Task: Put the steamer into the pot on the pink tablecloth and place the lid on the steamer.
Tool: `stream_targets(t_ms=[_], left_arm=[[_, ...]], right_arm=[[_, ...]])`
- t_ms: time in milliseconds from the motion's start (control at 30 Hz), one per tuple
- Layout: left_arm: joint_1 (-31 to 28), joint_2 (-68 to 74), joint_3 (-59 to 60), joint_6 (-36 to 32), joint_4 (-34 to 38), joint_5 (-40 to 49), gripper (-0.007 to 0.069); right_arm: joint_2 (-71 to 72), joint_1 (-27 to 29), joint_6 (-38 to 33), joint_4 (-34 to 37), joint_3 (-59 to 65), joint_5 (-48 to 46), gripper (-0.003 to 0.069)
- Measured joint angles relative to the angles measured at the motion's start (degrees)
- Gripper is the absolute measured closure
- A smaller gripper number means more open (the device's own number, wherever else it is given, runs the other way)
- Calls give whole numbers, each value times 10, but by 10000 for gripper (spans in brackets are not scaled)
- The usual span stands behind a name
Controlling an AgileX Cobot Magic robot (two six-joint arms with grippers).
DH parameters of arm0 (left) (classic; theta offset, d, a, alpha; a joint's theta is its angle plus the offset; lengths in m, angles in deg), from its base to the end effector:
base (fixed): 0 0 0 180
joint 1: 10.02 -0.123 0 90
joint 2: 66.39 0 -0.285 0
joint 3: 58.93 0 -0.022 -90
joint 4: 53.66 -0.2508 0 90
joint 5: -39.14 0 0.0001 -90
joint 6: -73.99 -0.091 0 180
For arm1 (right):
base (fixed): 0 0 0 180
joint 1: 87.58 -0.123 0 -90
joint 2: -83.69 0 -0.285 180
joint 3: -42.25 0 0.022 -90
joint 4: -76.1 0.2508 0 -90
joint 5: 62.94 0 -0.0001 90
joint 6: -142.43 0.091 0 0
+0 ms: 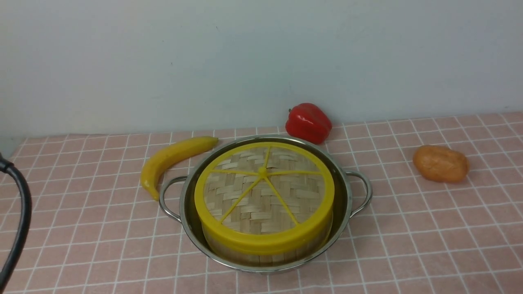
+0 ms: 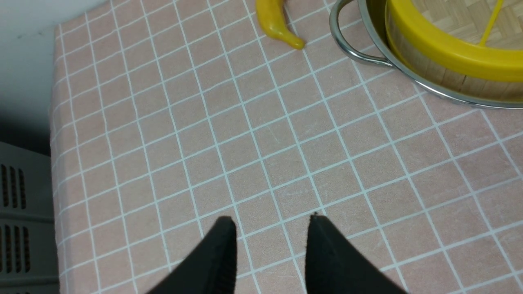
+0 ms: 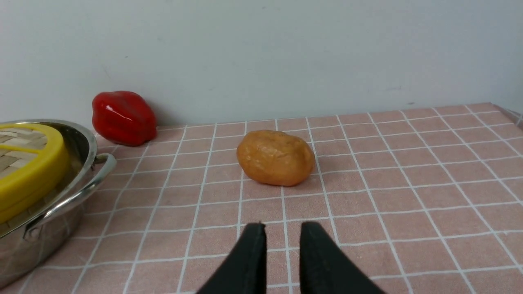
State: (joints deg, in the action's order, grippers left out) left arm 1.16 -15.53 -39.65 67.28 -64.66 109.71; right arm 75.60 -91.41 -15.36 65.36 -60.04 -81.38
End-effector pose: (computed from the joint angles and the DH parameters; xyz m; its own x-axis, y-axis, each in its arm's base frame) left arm 0.1067 -0.0044 0.3809 -0.7291 0.3253 -0.6022 0.2134 0.9440 0.2516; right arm 0.0547 -0.0017 0.1814 -0.2371 0.1923 -0.9523 0.0406 0.9813 0.1881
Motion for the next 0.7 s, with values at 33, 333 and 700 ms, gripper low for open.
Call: stream_targets(t_ms=[33,333,700], left_arm=[[0,0,0,0,0,0,384],[0,0,0,0,0,0,382],[-5,-3,0,7,10,-1,382]], right_arm=[[0,0,0,0,0,0,512],[0,0,0,0,0,0,510],[0,0,0,0,0,-1,510]])
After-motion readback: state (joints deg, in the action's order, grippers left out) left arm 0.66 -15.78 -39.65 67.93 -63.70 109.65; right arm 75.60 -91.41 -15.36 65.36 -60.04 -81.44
